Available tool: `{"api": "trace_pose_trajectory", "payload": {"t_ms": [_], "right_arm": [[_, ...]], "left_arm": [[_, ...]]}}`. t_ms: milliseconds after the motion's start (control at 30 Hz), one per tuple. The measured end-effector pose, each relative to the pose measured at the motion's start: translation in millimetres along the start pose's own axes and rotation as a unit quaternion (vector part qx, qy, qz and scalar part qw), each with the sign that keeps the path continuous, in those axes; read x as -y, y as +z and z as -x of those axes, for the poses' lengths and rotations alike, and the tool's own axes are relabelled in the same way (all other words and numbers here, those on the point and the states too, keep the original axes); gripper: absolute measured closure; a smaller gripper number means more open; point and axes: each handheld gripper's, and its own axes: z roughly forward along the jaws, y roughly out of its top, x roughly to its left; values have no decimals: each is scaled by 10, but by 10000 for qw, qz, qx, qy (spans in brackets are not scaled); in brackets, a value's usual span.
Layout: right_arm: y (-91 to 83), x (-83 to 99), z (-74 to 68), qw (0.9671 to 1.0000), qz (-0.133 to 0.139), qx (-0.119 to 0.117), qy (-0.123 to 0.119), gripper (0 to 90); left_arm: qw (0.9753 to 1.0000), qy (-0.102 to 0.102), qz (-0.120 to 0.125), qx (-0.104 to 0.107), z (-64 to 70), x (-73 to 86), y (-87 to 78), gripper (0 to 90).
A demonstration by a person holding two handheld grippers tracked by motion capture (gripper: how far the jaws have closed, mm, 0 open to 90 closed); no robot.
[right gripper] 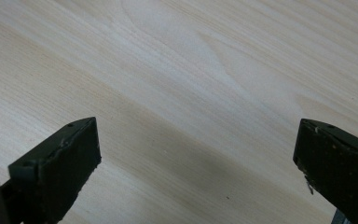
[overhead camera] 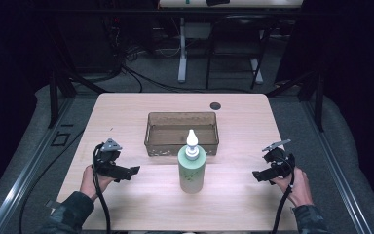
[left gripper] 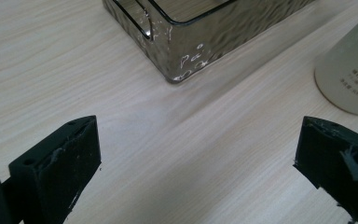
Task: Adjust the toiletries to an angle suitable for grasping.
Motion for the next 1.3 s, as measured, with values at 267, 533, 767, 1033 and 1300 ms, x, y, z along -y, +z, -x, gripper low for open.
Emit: {"api": "trace_pose_trajectory", "payload": {"t_ms": [267, 533, 767, 1033, 1300], "right_arm": [[22, -20, -21, 9999, -72, -11, -74, 0], [8, -39, -27, 10000, -45, -34, -64, 0], [13, -58, -36, 9999, 13, -66, -102, 0], [13, -66, -34, 9999, -12, -69, -144, 0], [27, -75, -34, 9998, -15, -87, -166, 0]], "left_arm": [[10000, 76, 12, 47, 70, -36, -25, 0], [9996, 268, -8, 117, 235, -127, -51, 0], [9987, 440, -32, 259, 423, -196, -30, 0], [9963, 767, -125, 366, 650, -307, 18, 1], [9938, 936, -159, 572, 846, -387, 50, 0]]}}
